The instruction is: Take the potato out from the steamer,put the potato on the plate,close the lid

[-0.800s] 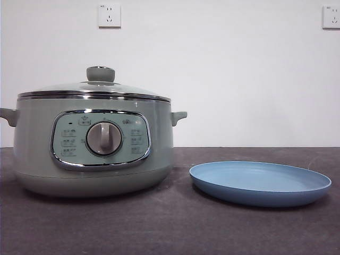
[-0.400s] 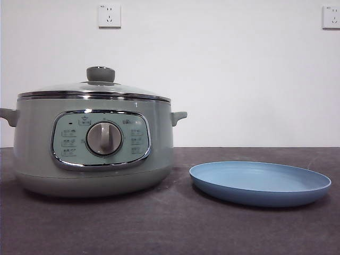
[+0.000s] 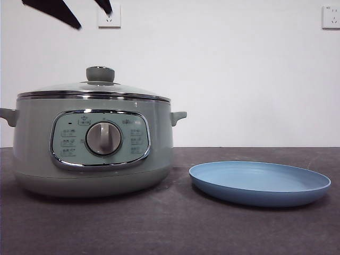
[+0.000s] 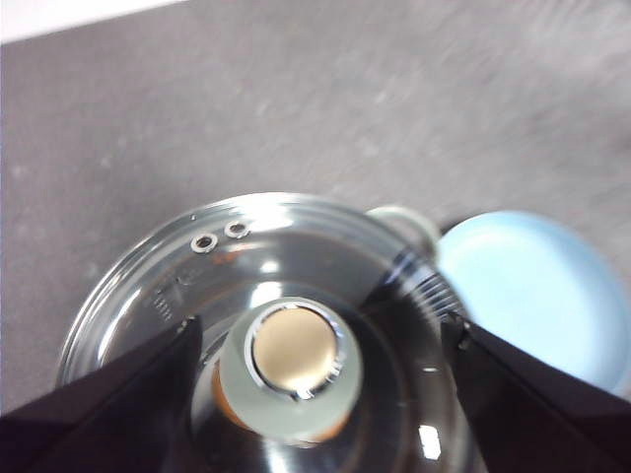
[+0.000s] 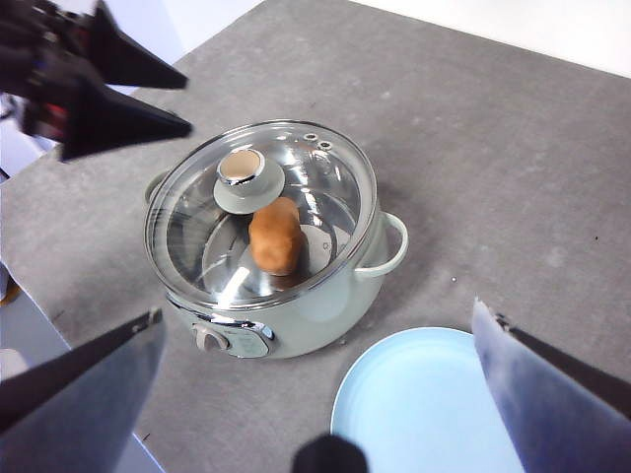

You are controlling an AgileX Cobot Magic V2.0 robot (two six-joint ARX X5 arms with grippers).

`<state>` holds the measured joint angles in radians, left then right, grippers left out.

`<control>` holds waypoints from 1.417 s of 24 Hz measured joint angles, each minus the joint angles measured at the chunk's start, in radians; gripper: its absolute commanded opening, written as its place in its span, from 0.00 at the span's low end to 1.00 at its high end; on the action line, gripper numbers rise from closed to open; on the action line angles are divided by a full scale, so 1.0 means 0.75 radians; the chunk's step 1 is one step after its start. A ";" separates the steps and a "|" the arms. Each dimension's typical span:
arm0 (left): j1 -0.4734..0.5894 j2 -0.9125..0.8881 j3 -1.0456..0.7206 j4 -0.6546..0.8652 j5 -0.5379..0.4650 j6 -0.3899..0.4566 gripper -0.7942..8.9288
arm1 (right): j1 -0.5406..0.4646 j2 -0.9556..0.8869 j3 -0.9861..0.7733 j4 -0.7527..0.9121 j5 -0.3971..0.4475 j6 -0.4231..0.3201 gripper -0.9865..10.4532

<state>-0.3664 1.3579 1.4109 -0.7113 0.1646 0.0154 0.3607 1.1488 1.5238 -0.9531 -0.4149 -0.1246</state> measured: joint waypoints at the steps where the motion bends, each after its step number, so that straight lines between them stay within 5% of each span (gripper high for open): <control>1: -0.007 0.023 0.000 0.006 -0.018 0.000 0.50 | 0.000 0.000 0.000 0.000 0.000 0.000 0.66; 15: -0.021 0.283 0.000 0.002 -0.077 0.002 0.49 | 0.000 0.000 0.000 0.001 0.000 0.000 0.66; 17: -0.022 0.293 0.000 -0.006 -0.077 0.003 0.33 | 0.000 0.000 0.000 0.001 0.000 0.000 0.66; 19: -0.023 0.292 0.000 -0.007 -0.077 0.005 0.07 | 0.000 0.000 0.000 0.001 0.000 0.000 0.66; 28: -0.032 0.285 0.048 -0.072 -0.081 0.045 0.07 | 0.000 0.001 0.000 0.055 -0.004 0.016 0.66; 34: -0.032 0.276 0.525 -0.399 -0.096 0.125 0.07 | 0.034 0.024 0.002 0.137 -0.005 0.099 0.66</control>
<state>-0.3901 1.5646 1.8050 -1.0107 0.0925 0.1089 0.3859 1.1667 1.5249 -0.8501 -0.4187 -0.0502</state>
